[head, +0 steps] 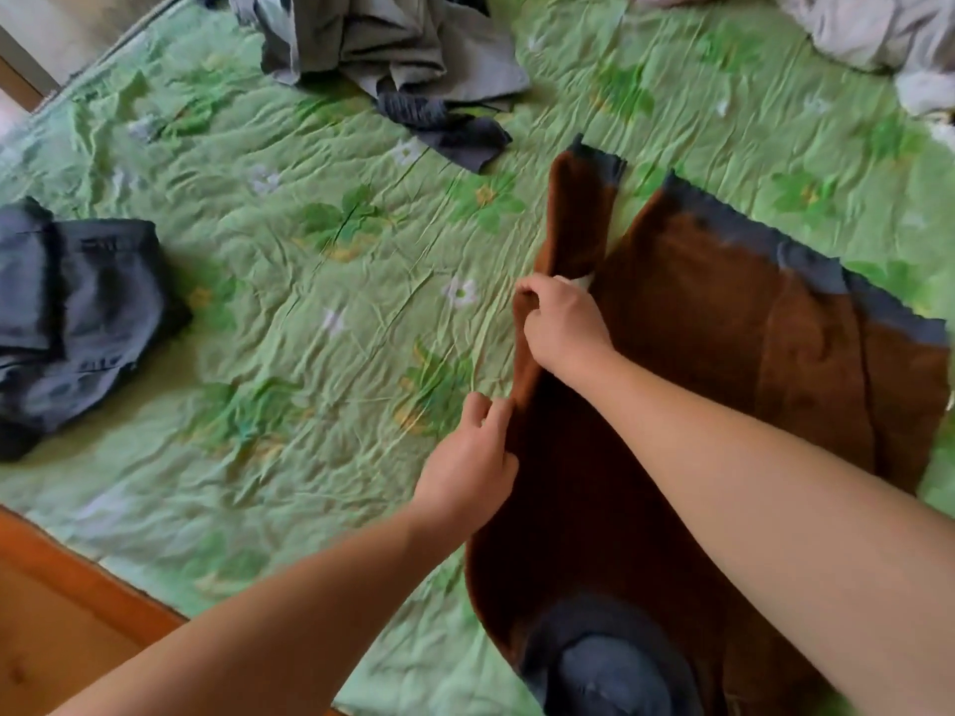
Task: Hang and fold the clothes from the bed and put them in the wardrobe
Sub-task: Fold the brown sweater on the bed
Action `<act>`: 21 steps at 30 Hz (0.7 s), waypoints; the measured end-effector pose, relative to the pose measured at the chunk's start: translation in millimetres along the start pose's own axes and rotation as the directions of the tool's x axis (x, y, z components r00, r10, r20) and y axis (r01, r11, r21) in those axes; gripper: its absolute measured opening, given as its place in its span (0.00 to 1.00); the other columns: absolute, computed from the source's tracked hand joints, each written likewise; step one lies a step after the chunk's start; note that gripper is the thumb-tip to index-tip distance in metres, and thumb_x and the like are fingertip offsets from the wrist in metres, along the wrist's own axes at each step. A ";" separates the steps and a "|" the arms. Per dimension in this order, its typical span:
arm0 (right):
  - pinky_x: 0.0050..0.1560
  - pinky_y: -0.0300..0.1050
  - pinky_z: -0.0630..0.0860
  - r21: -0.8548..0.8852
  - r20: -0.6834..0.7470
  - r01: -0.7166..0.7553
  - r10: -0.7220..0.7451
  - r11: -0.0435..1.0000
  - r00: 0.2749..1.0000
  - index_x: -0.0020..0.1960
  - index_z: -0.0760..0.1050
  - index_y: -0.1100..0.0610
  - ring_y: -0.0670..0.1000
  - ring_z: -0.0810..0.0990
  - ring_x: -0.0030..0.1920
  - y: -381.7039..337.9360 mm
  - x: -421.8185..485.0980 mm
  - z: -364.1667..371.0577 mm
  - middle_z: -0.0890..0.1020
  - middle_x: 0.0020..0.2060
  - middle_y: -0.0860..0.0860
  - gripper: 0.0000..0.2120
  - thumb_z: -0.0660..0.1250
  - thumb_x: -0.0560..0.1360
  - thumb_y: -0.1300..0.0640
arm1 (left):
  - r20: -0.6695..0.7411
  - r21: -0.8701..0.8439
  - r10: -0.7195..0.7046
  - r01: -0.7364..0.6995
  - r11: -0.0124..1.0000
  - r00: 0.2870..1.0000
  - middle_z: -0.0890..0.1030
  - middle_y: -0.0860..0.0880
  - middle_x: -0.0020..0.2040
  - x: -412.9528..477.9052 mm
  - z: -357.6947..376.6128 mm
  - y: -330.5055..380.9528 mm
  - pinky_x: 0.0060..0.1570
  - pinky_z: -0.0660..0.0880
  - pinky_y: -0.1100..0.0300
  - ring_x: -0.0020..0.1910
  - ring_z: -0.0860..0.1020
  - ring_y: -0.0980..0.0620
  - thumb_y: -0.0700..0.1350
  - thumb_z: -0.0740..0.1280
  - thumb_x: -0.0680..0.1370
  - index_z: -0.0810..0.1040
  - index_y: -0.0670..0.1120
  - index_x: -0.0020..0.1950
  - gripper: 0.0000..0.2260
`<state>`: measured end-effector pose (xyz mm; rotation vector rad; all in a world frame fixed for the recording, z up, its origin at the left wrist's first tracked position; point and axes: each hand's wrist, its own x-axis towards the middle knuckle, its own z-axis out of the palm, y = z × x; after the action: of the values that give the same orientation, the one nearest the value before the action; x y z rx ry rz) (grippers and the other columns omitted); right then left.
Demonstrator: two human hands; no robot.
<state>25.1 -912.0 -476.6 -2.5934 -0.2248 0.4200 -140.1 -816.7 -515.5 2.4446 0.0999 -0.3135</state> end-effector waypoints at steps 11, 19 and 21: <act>0.57 0.43 0.71 0.198 -0.019 -0.426 0.438 0.883 0.899 0.56 0.78 0.48 0.55 0.78 0.56 181.8 -121.3 -20.1 0.77 0.60 0.54 0.13 0.63 0.78 0.62 | 0.149 0.278 0.239 -0.272 0.921 0.960 0.72 0.52 0.56 24.3 43.4 47.6 0.43 0.76 0.53 0.54 0.77 0.46 0.63 0.58 0.76 0.71 0.54 0.64 0.20; 0.56 0.47 0.72 0.131 -0.181 -0.299 0.319 0.945 0.930 0.69 0.71 0.49 0.61 0.77 0.58 196.8 -18.2 -49.3 0.74 0.61 0.59 0.17 0.63 0.80 0.55 | -0.049 0.185 0.172 -0.160 0.970 0.984 0.72 0.49 0.65 128.7 37.7 62.3 0.63 0.71 0.48 0.65 0.70 0.44 0.47 0.59 0.80 0.73 0.52 0.66 0.15; 0.62 0.49 0.71 0.049 -0.163 -0.241 0.245 0.969 0.956 0.62 0.76 0.46 0.62 0.72 0.66 198.8 3.7 -50.1 0.69 0.67 0.59 0.15 0.61 0.80 0.59 | 0.006 0.205 0.162 -0.160 0.966 0.987 0.69 0.48 0.70 155.1 40.0 65.8 0.66 0.69 0.47 0.69 0.66 0.43 0.45 0.59 0.79 0.77 0.52 0.64 0.16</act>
<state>61.3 -1105.0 -535.8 -2.6190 0.1600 0.2832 12.1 -894.3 -544.2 2.6392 -0.1329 -0.2479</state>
